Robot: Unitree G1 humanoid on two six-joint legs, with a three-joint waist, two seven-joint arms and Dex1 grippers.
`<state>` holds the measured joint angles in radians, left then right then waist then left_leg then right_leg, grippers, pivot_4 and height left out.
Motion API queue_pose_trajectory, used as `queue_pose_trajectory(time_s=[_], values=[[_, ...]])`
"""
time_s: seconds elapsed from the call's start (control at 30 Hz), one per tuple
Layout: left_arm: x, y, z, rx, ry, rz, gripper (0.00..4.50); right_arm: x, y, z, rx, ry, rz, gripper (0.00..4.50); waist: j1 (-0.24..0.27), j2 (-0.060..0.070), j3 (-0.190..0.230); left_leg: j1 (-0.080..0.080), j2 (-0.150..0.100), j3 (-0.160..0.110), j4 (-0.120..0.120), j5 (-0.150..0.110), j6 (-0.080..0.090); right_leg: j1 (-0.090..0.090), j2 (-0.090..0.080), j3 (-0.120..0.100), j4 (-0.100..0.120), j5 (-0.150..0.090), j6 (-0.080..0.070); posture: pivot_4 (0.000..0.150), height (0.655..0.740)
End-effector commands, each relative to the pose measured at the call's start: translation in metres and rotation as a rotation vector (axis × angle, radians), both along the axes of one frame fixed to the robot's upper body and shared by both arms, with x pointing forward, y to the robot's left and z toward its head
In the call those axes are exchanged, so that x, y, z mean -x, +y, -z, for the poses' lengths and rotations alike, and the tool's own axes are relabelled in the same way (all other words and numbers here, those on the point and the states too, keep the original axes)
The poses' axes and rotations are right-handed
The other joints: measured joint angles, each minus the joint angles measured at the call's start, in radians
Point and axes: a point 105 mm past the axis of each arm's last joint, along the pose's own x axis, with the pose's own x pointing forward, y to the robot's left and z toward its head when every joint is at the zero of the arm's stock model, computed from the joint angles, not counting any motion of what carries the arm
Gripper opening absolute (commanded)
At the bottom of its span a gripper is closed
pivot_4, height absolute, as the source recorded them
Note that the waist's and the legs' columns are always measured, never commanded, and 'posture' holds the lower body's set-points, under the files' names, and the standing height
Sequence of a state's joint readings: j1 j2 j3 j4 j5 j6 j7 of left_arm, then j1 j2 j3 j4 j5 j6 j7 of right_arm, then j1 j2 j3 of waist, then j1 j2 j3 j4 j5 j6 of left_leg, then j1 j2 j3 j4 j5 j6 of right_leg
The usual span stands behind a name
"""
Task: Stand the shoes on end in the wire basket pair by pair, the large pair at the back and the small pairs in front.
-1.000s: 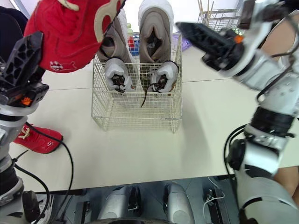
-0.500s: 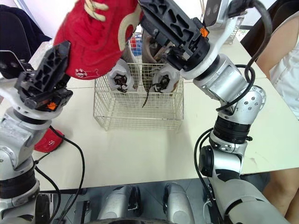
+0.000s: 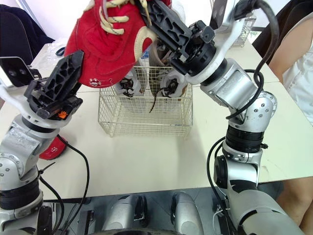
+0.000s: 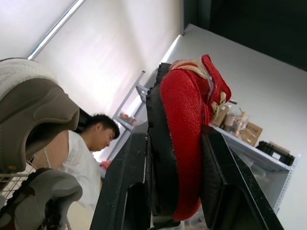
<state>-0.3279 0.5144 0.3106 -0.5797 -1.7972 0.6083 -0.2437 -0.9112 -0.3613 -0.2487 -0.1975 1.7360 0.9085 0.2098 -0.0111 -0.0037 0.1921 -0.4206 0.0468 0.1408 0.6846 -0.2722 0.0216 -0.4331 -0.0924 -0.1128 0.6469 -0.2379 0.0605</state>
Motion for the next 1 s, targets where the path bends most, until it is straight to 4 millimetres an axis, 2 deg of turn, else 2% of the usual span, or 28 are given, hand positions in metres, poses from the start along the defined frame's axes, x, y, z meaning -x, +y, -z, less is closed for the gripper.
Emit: queue_pose_trajectory(time_s=[0.03, 0.1, 0.17, 0.2, 0.33, 0.47, 0.57, 0.83, 1.0], values=[[-0.003, -0.001, 0.006, -0.086, 0.012, -0.054, 2.47, 0.028, -0.005, -0.018, 0.019, -0.174, -0.05, 0.63, 0.0, 0.0, 0.0, 0.0, 0.0, 0.0, 0.0, 0.0, 0.0, 0.0, 0.0, 0.0, 0.0, 0.0, 0.0, 0.15, 0.74], [-0.005, -0.006, 0.028, -0.334, 0.023, -0.137, 3.42, 0.026, -0.023, -0.019, 0.147, -0.263, 0.01, 0.63, 0.001, 0.0, 0.0, -0.001, 0.0, 0.0, 0.0, -0.003, 0.005, -0.001, 0.0, 0.0, 0.0, 0.0, 0.0, 0.15, 0.74], [-0.003, -0.006, 0.041, -0.517, 0.003, -0.233, 3.42, 0.016, -0.042, -0.015, 0.269, -0.299, 0.069, 0.63, 0.001, 0.0, 0.0, -0.003, 0.0, 0.0, 0.0, -0.004, 0.006, -0.002, 0.0, 0.0, -0.002, 0.0, 0.0, 0.15, 0.74], [-0.003, -0.005, 0.04, -0.537, -0.014, -0.27, 3.42, 0.009, -0.047, -0.012, 0.309, -0.302, 0.092, 0.63, 0.0, 0.0, 0.0, -0.003, 0.0, 0.0, -0.001, -0.004, 0.006, -0.002, 0.0, -0.001, -0.003, 0.0, 0.0, 0.15, 0.74], [0.014, -0.018, 0.03, -0.495, -0.031, -0.28, 3.42, 0.001, -0.059, 0.0, 0.473, -0.334, 0.127, 0.63, -0.002, 0.0, 0.001, -0.003, 0.001, 0.0, -0.001, -0.004, 0.007, -0.002, 0.0, 0.0, -0.006, 0.0, 0.0, 0.15, 0.74], [0.027, -0.032, 0.043, -0.505, 0.024, -0.294, 3.42, -0.001, -0.063, 0.016, 0.58, -0.327, 0.109, 0.63, -0.001, 0.001, 0.001, -0.004, 0.001, 0.0, -0.002, -0.003, 0.004, -0.004, -0.003, 0.0, -0.005, 0.0, 0.0, 0.15, 0.74], [0.03, -0.032, 0.052, -0.487, 0.082, -0.303, 3.42, -0.008, -0.062, 0.029, 0.623, -0.323, 0.109, 0.63, 0.0, 0.0, 0.001, -0.004, 0.0, 0.0, -0.002, -0.001, 0.001, -0.003, -0.003, 0.0, -0.005, 0.0, 0.0, 0.15, 0.74], [0.043, -0.023, 0.101, -0.671, 0.165, -0.337, 3.42, -0.028, -0.065, 0.061, 0.729, -0.332, 0.14, 0.63, 0.001, 0.0, 0.001, -0.005, 0.0, 0.0, -0.002, -0.001, 0.001, -0.004, -0.001, 0.0, -0.006, 0.0, 0.0, 0.15, 0.74], [0.039, -0.015, 0.104, -0.614, 0.173, -0.425, 3.42, -0.032, -0.065, 0.074, 0.77, -0.344, 0.149, 0.63, 0.003, 0.0, 0.001, -0.005, 0.0, 0.0, -0.002, -0.002, 0.002, -0.003, -0.002, 0.0, -0.009, 0.0, -0.001, 0.15, 0.74]])
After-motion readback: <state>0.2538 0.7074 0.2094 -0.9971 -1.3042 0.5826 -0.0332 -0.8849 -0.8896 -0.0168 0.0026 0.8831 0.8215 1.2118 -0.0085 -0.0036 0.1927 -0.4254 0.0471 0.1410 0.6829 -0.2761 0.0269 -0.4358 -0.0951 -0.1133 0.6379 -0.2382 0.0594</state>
